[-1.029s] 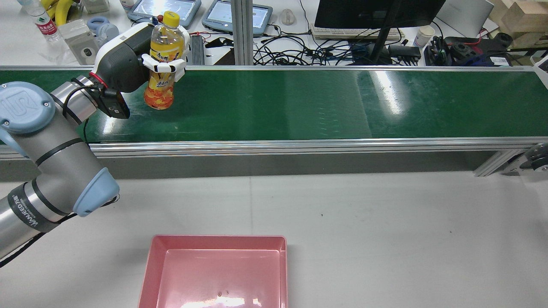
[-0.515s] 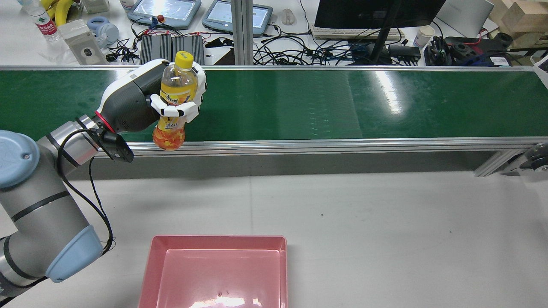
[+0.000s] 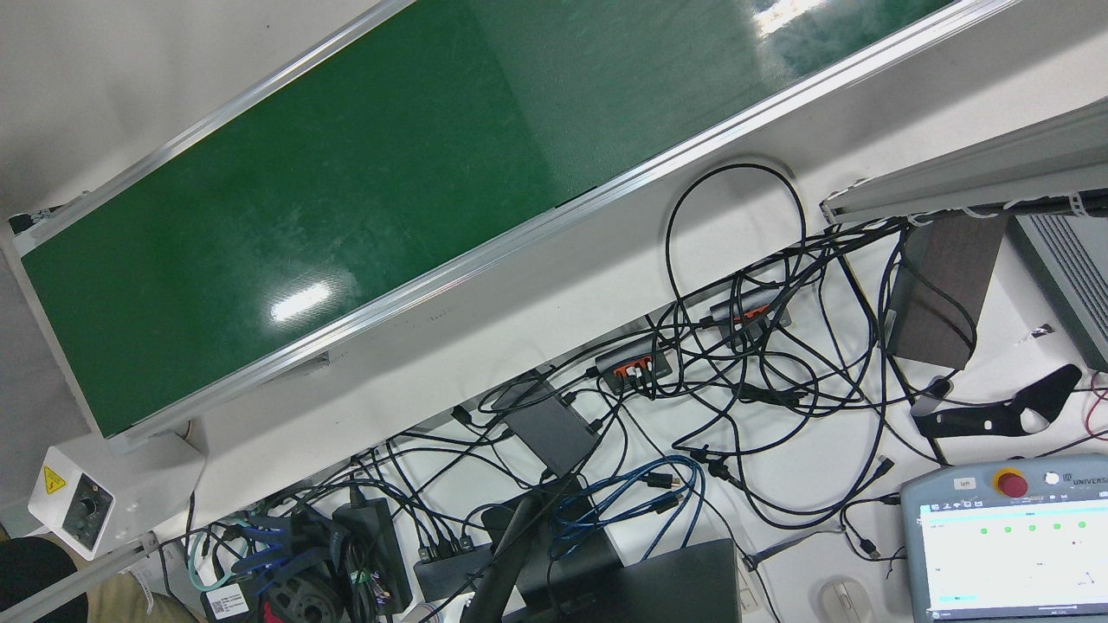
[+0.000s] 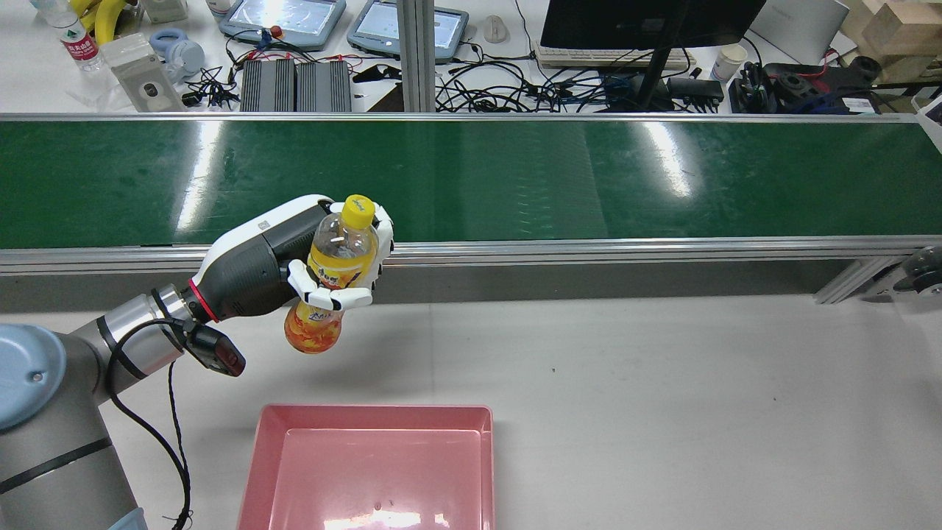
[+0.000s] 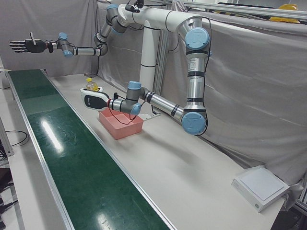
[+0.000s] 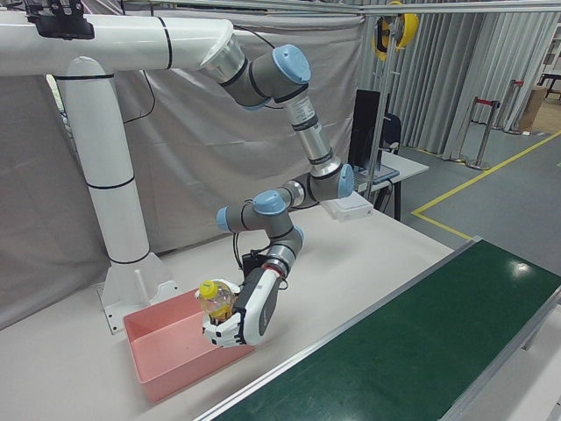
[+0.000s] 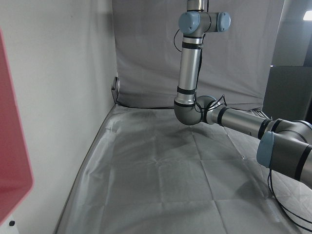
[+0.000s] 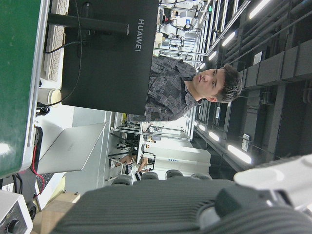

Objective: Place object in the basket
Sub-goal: 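Lift the bottle off the conveyor and carry it over the pink tray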

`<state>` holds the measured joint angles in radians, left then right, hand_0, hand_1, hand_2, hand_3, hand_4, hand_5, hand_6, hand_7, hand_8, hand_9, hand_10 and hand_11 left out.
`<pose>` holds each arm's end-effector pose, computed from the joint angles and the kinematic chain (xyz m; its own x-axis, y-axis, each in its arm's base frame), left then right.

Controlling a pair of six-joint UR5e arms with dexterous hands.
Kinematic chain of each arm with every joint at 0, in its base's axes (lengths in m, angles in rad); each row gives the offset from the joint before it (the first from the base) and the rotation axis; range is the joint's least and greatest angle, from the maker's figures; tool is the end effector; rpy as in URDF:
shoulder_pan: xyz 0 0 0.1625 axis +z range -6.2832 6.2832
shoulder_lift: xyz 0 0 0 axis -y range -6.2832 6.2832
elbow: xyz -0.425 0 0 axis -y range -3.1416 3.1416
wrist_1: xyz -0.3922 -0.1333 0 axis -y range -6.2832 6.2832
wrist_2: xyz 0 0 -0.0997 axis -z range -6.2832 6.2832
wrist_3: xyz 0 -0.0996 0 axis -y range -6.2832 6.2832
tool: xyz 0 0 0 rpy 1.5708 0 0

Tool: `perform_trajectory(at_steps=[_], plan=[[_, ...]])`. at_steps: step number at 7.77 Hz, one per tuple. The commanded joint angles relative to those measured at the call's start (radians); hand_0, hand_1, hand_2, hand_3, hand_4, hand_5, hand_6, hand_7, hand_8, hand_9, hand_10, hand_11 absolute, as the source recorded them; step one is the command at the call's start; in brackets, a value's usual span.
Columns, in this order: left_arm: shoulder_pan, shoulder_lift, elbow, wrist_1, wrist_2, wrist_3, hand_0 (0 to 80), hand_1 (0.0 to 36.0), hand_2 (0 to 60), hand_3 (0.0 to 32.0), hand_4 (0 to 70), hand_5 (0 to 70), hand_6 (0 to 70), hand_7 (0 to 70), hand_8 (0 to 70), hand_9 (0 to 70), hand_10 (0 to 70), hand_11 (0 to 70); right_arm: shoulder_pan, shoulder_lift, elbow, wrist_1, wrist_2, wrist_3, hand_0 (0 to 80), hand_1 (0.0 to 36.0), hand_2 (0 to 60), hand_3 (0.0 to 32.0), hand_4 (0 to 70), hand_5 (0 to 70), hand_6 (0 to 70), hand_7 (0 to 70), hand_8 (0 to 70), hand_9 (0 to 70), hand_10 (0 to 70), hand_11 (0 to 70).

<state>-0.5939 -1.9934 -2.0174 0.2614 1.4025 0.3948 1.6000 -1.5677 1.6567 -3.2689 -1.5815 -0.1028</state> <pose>0.3843 -0.4405 0.2763 -0.7965 -0.5603 -0.2274 -0.1808 0.5796 -0.7945 0.1464 -0.4836 0.6561 -0.9947 -0.0145 0.1021 -0.1015 -0.0400 -0.9940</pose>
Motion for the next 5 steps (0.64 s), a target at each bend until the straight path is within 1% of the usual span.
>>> perform_trajectory(at_steps=[1,2,3,4,5], plan=[[0.094,0.016,-0.024,0.016,0.0,0.056,59.5,19.7,34.1,0.0,35.3,70.0,48.7,70.0,66.2,70.0,70.0,70.0,0.0,0.0,0.0,0.0,0.0,0.0,0.0,0.0,0.0,0.0,0.0,0.0,0.0,0.0,0.0,0.0,0.0,0.0],[0.103,0.048,-0.036,0.019,0.0,0.056,60.8,20.2,32.3,0.0,35.0,70.0,47.3,70.0,65.5,70.0,70.0,70.0,0.001,0.0,0.0,0.0,0.0,0.0,0.0,0.0,0.0,0.0,0.0,0.0,0.0,0.0,0.0,0.0,0.0,0.0],[0.126,0.076,-0.055,0.019,0.0,0.058,60.3,19.0,27.1,0.0,36.1,70.0,46.0,70.0,62.8,70.0,70.0,70.0,0.0,0.0,0.0,0.0,0.0,0.0,0.0,0.0,0.0,0.0,0.0,0.0,0.0,0.0,0.0,0.0,0.0,0.0],[0.131,0.084,-0.055,0.024,0.0,0.061,56.0,16.5,26.8,0.0,36.6,70.0,41.6,66.7,55.9,70.0,70.0,70.0,0.0,0.0,0.0,0.0,0.0,0.0,0.0,0.0,0.0,0.0,0.0,0.0,0.0,0.0,0.0,0.0,0.0,0.0],[0.126,0.084,-0.055,0.024,0.001,0.065,53.2,14.2,22.0,0.0,35.3,70.0,33.6,57.9,47.3,65.8,62.4,70.0,0.0,0.0,0.0,0.0,0.0,0.0,0.0,0.0,0.0,0.0,0.0,0.0,0.0,0.0,0.0,0.0,0.0,0.0]])
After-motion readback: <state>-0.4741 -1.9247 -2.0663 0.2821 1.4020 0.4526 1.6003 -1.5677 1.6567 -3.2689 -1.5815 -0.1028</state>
